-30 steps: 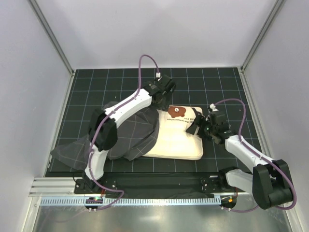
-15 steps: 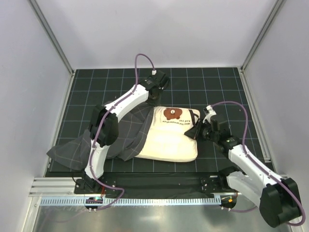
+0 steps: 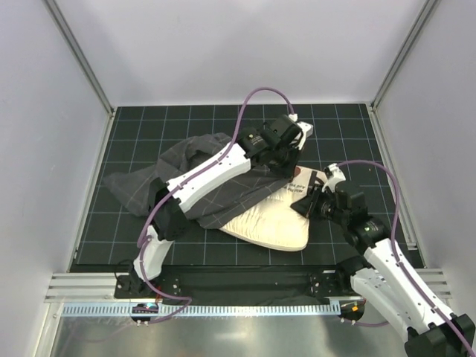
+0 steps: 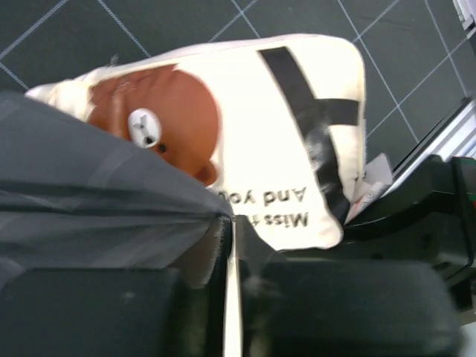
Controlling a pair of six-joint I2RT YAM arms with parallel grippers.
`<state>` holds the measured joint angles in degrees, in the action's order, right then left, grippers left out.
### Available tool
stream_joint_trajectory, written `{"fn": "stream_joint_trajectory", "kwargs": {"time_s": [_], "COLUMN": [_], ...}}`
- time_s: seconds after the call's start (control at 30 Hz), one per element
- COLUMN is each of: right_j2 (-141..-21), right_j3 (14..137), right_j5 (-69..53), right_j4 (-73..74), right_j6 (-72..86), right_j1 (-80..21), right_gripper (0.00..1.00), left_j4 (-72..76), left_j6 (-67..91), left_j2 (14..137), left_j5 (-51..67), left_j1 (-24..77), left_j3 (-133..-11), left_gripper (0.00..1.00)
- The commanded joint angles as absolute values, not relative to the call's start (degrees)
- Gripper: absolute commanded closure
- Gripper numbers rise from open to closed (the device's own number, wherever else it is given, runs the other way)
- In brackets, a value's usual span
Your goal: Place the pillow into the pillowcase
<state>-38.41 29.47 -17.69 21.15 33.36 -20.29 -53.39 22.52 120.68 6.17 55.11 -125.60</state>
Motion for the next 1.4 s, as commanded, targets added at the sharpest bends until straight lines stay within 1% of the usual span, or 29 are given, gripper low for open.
{"fn": "stream_joint_trajectory", "kwargs": {"time_s": [0.0,0.03,0.07,0.1,0.13,0.17,0.2,0.23,0.27,0.3,0.33,0.37,0.4,0.43,0.47,0.5,0.53,0.57,0.6,0.67,0.73,0.83,0.87,0.9,1.0,1.03,1.13,1.23,1.37], "right_j2": [-34.6,-33.5,-32.9,-32.0,-31.8,-31.6,-31.7,-32.0,-32.4,-32.7,-33.2,-33.2,-33.2,-33.1,-33.3,-33.6,-33.8,-34.4,-34.4,-34.7,-35.6,-40.0,-43.4,-45.2,-52.3,-54.4,-61.9,-70.4,-79.8], "right_j3": [33.6,34.3,34.7,35.2,36.1,36.3,36.3,35.8,35.6,35.3,35.0,34.8,34.9,35.2,35.9,36.6,38.3,38.8,38.8,38.4,38.3,39.0,40.0,40.6,44.4,45.5,49.0,51.8,53.9], "right_j5": [-15.7,-11.3,-8.8,-6.3,-1.5,-0.3,1.7,0.7,-1.6,-3.6,-7.0,-7.9,-8.3,-8.2,-7.2,-6.4,-6.0,-7.3,-9.4,-12.0,-12.6,-15.2,-15.3,-14.5,-9.5,-5.3,2.2,10.3,18.5], "right_j4": [18.5,20.9,22.4,24.1,27.1,28.3,28.7,28.4,28.2,27.8,26.6,26.1,26.0,26.5,27.3,28.6,31.0,31.7,30.7,29.3,27.9,25.5,24.4,23.9,24.0,24.5,26.0,27.8,29.4], "right_j6": [35.4,35.7,36.0,37.0,37.4,38.1,37.9,37.4,36.5,35.3,32.5,31.6,30.4,28.8,27.6,26.6,25.7,24.4,23.9,24.1,22.6,20.5,19.7,19.3,15.4,13.9,8.3,4.0,2.3], "right_j1": [-21.3,-21.4,-21.4,-21.4,-21.4,-21.3,-21.4,-21.4,-21.4,-21.4,-21.4,-21.4,-21.4,-21.4,-21.3,-21.4,-21.5,-21.5,-21.8,-22.9,-26.5,-33.0,-34.9,-39.1,-45.9,-49.8,-56.1,-59.8,-60.8], "right_gripper": [0.96,0.96,0.96,0.96,0.96,0.96,0.96,0.96,0.91,0.74,0.58,0.42,0.16,0.11,0.09,0.07,0.04,0.04,0.01,0.0,0.0,0.0,0.0,0.0,0.0,0.0,0.0,0.0,0.0], "left_j4": [-50.0,-52.4,-53.3,-54.7,-55.5,-56.5,-56.4,-56.1,-54.6,-53.8,-52.8,-52.1,-50.5,-49.7,-49.0,-47.8,-47.4,-46.4,-46.1,-45.5,-43.6,-39.3,-37.9,-36.7,-34.2,-34.3,-35.1,-35.0,-34.0], "left_j6": [23.6,23.2,22.6,21.7,21.2,20.7,20.0,20.1,20.4,21.4,22.1,22.7,23.4,25.0,26.0,27.0,29.2,30.1,32.4,34.6,38.0,40.7,41.9,42.3,43.5,43.9,44.1,44.6,45.6], "left_j2": [116.6,116.5,115.8,115.4,114.9,113.1,111.6,110.1,106.0,103.8,101.7,98.9,94.0,91.0,88.5,83.5,81.1,79.2,75.2,71.8,67.2,60.8,59.3,57.8,53.1,51.6,50.1,49.4,46.3], "left_j5": [11.9,6.3,3.6,0.8,-5.6,-7.8,-9.7,-11.4,-14.7,-16.0,-16.7,-17.0,-17.2,-17.5,-17.8,-17.7,-17.6,-17.2,-17.1,-17.1,-17.4,-17.7,-17.1,-14.4,-11.4,-10.9,-11.0,-10.3,-10.1], "left_j1": [54.7,54.2,53.7,53.1,52.8,52.8,52.8,52.8,52.8,52.9,52.7,52.7,52.6,52.3,51.9,51.7,51.1,50.8,50.5,50.2,49.7,48.5,46.7,45.4,41.7,41.2,40.3,39.1,37.8], "left_j3": [-128.1,-127.7,-127.3,-125.9,-125.0,-123.5,-119.9,-117.1,-114.6,-109.0,-106.5,-104.1,-100.9,-95.5,-92.3,-89.7,-83.9,-81.2,-75.3,-70.1,-62.2,-54.7,-50.2,-48.5,-44.2,-44.0,-43.8,-43.1,-41.0], "left_gripper": [0.89,0.79,0.54,0.46,0.41,0.33,0.3,0.28,0.23,0.21,0.17,0.15,0.13,0.11,0.07,0.06,0.05,0.04,0.04,0.04,0.04,0.02,0.02,0.02,0.02,0.02,0.02,0.02,0.02]}}
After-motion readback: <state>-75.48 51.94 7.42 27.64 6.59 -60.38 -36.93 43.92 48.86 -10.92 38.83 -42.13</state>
